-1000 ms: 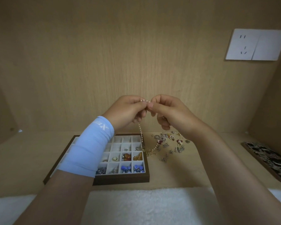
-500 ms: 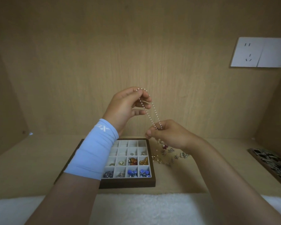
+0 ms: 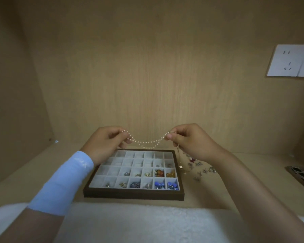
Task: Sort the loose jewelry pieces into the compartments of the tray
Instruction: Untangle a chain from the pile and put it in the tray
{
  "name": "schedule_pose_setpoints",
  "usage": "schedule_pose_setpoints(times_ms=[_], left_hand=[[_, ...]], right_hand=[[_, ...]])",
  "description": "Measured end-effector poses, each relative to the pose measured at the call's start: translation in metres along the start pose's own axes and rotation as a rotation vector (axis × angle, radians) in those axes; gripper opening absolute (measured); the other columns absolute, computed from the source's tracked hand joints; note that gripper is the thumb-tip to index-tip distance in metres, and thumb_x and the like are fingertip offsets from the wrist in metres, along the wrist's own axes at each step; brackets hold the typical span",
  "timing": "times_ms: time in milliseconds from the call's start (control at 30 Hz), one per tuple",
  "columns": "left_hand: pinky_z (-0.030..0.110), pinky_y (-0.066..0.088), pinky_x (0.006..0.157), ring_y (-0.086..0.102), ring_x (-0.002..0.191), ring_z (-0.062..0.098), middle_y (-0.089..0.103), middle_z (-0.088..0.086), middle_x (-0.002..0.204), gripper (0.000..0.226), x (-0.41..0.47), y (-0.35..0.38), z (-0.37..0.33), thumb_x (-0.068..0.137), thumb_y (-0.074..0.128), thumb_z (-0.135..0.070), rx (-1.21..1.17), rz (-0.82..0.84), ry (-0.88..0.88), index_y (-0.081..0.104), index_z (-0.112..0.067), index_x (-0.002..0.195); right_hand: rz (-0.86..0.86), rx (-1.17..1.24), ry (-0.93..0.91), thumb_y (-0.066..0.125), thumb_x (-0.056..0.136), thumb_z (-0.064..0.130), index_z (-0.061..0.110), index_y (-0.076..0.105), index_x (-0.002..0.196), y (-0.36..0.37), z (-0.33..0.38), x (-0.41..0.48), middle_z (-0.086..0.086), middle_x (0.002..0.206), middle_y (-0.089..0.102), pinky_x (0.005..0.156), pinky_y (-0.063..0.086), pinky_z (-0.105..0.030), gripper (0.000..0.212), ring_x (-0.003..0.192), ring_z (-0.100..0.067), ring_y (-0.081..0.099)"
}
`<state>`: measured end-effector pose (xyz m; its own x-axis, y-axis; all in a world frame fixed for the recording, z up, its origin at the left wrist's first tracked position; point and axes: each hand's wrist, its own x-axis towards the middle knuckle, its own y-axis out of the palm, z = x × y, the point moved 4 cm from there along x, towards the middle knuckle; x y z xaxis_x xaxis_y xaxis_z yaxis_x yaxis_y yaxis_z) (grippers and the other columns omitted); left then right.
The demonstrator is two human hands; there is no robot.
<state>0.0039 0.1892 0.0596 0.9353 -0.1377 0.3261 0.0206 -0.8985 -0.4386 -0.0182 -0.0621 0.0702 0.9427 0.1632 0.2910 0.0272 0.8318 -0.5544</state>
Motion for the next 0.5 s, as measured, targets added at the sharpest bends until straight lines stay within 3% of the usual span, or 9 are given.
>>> schedule_pose_setpoints(times_ms=[67, 167, 267, 367, 433, 500], left_hand=[[0.018, 0.051, 0.069, 0.067, 0.071, 0.007, 0.075, -0.008, 0.081, 0.022, -0.007, -0.011, 0.018, 0.096, 0.059, -0.016, 0.093, 0.014, -0.006, 0.075, -0.018, 0.082], [0.018, 0.049, 0.076, 0.065, 0.075, 0.002, 0.075, -0.009, 0.082, 0.019, -0.016, -0.016, 0.033, 0.093, 0.064, -0.014, 0.125, 0.107, -0.001, 0.075, -0.022, 0.08], [0.006, 0.045, 0.078, 0.062, 0.085, 0.002, 0.074, -0.006, 0.096, 0.018, -0.021, -0.02, 0.036, 0.091, 0.066, -0.007, 0.12, 0.189, 0.023, 0.072, -0.02, 0.101], [0.008, 0.046, 0.077, 0.065, 0.092, 0.007, 0.073, -0.001, 0.108, 0.033, -0.023, -0.025, 0.028, 0.092, 0.058, 0.004, -0.078, 0.183, 0.029, 0.063, -0.015, 0.12], [0.011, 0.047, 0.066, 0.064, 0.073, 0.005, 0.075, -0.003, 0.105, 0.035, -0.025, -0.029, 0.019, 0.094, 0.054, 0.004, -0.262, 0.182, 0.051, 0.06, -0.012, 0.125], [0.014, 0.045, 0.059, 0.054, 0.057, 0.006, 0.074, -0.013, 0.086, 0.03, -0.028, -0.031, 0.01, 0.097, 0.052, -0.005, -0.328, 0.199, 0.099, 0.06, -0.012, 0.125]], right_hand=[[-0.021, -0.02, -0.058, 0.062, 0.098, 0.026, 0.021, 0.072, 0.08, 0.008, 0.015, 0.0, 0.015, 0.049, 0.056, 0.041, 0.033, -0.009, 0.021, 0.039, 0.002, 0.045], [-0.042, 0.053, -0.108, 0.064, 0.096, 0.025, 0.014, 0.076, 0.089, 0.02, 0.032, 0.001, 0.009, 0.055, 0.056, 0.047, 0.038, -0.015, 0.017, 0.046, 0.0, 0.045], [-0.027, 0.099, -0.134, 0.066, 0.096, 0.021, 0.014, 0.076, 0.095, 0.041, 0.054, 0.007, 0.013, 0.054, 0.059, 0.047, 0.039, -0.013, 0.012, 0.046, 0.002, 0.048], [0.004, 0.067, -0.186, 0.067, 0.095, 0.02, 0.016, 0.077, 0.097, 0.063, 0.077, 0.017, 0.022, 0.055, 0.061, 0.048, 0.038, -0.007, 0.011, 0.048, 0.007, 0.053], [0.01, 0.068, -0.209, 0.066, 0.095, 0.019, 0.015, 0.077, 0.096, 0.075, 0.091, 0.025, 0.022, 0.056, 0.062, 0.05, 0.038, -0.007, 0.011, 0.049, 0.008, 0.054], [0.016, 0.09, -0.224, 0.065, 0.096, 0.014, 0.014, 0.075, 0.095, 0.083, 0.103, 0.033, 0.019, 0.055, 0.063, 0.049, 0.039, -0.007, 0.01, 0.049, 0.008, 0.054]])
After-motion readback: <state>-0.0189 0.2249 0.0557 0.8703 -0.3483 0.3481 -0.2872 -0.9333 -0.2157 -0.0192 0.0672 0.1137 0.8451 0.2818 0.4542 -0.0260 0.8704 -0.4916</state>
